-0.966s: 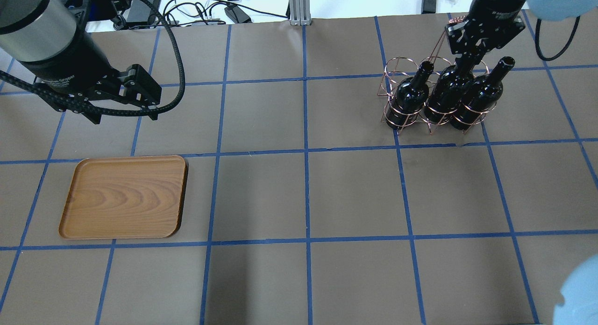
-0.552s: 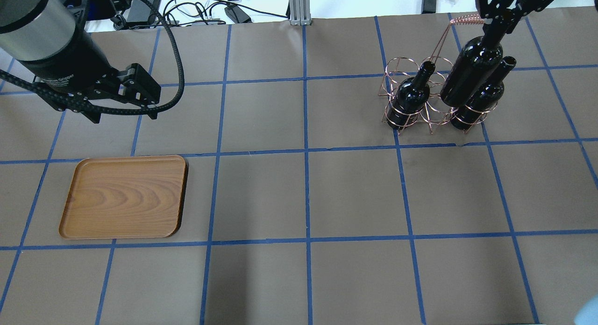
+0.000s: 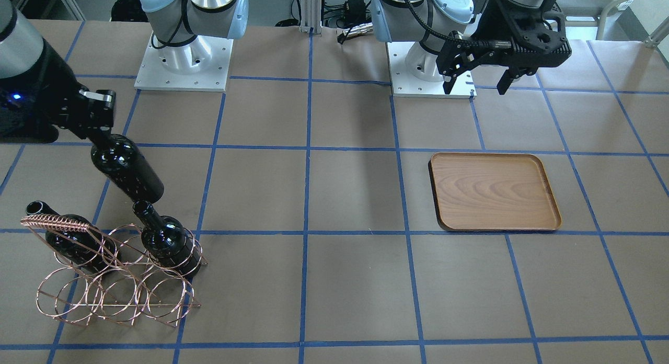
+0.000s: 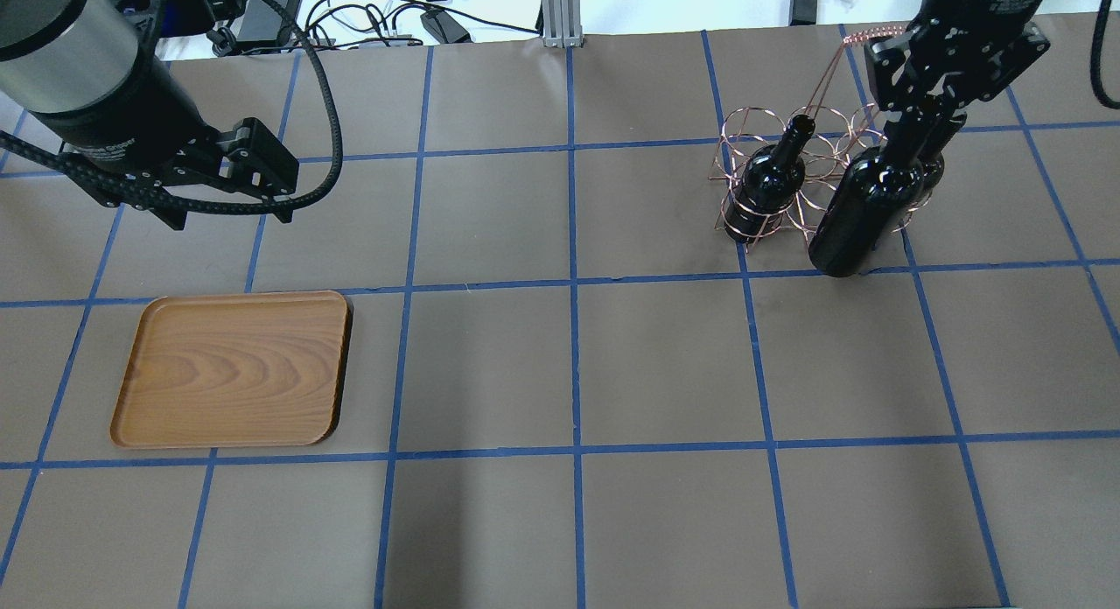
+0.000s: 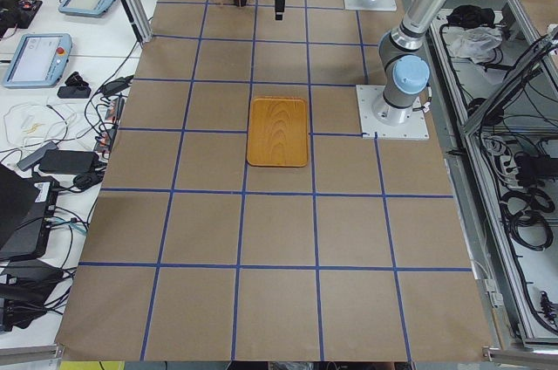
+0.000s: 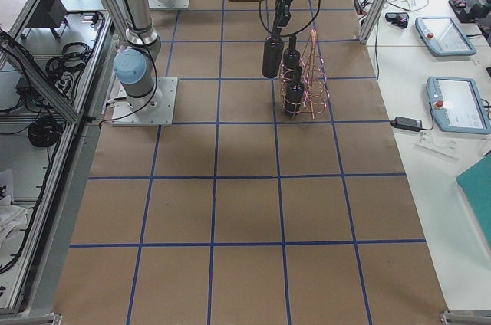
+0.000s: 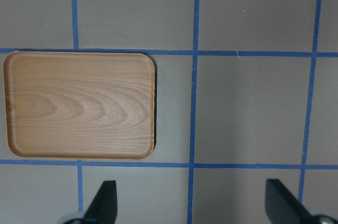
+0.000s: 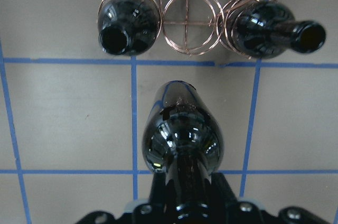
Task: Take wine from basket and place on tray
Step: 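Carry the bottle toward the tray and stand it upright on the table, then open the right gripper and withdraw it back over the rack, then move the left gripper down over the standing bottle's neck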
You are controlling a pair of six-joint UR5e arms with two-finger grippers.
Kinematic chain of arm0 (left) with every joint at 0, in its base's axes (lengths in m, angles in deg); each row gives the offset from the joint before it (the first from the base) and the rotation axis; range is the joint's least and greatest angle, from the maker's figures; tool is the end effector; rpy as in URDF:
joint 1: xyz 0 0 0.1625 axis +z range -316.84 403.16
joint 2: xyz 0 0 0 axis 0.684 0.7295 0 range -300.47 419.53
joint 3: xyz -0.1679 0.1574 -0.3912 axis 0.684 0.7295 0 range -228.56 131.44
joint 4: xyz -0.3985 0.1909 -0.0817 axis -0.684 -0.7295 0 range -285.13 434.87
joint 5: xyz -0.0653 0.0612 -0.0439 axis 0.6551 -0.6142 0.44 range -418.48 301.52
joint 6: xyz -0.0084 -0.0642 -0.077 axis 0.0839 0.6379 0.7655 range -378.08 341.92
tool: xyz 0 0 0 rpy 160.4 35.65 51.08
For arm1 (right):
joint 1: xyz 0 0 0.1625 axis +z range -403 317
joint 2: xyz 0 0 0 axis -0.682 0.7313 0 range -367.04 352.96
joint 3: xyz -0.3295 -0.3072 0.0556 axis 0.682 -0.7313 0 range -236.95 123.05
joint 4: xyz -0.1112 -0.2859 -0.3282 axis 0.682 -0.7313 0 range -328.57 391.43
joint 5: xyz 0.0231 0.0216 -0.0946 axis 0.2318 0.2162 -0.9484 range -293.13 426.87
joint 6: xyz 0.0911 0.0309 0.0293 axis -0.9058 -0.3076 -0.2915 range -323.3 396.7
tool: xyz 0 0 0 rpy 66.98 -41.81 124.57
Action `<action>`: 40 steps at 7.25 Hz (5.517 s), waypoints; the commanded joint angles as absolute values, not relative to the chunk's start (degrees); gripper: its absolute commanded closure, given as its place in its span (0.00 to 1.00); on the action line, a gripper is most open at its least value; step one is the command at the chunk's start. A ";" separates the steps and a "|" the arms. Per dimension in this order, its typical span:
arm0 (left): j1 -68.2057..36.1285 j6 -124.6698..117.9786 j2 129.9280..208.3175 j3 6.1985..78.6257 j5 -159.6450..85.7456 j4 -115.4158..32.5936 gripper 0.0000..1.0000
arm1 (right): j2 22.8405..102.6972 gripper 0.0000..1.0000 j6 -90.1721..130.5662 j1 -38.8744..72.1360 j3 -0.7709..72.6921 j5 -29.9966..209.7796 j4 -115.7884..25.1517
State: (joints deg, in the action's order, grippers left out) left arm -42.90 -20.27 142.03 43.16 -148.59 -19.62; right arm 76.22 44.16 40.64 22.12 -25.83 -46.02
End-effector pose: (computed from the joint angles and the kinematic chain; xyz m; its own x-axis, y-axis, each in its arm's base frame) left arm -0.1006 -0.4776 0.5575 -0.9995 -0.0306 -0.0028 -0.0305 0.9993 -0.0225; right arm 0.0651 -0.5760 0.5308 -0.9993 -0.0247 0.0273 -0.0203 0.9884 0.1502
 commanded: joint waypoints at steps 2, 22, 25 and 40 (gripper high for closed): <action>-42.89 -20.27 141.97 43.11 -148.40 -19.61 0.00 | 79.45 0.87 24.64 53.17 32.08 -24.98 -53.00; -39.98 -27.74 142.14 43.02 -150.07 -20.67 0.00 | 79.42 0.21 8.87 72.19 30.41 -22.68 -60.18; -46.19 -24.42 142.49 43.11 -147.79 -20.15 0.00 | 80.94 0.22 24.08 57.42 30.42 -23.04 -59.45; -67.06 -12.10 150.58 55.15 -145.32 -12.93 0.18 | 82.26 0.00 26.68 52.10 25.06 -23.13 -58.57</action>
State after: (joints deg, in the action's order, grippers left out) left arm -67.04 -12.15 150.58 54.95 -145.54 -12.93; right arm 82.34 26.68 52.14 24.98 -23.06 -57.51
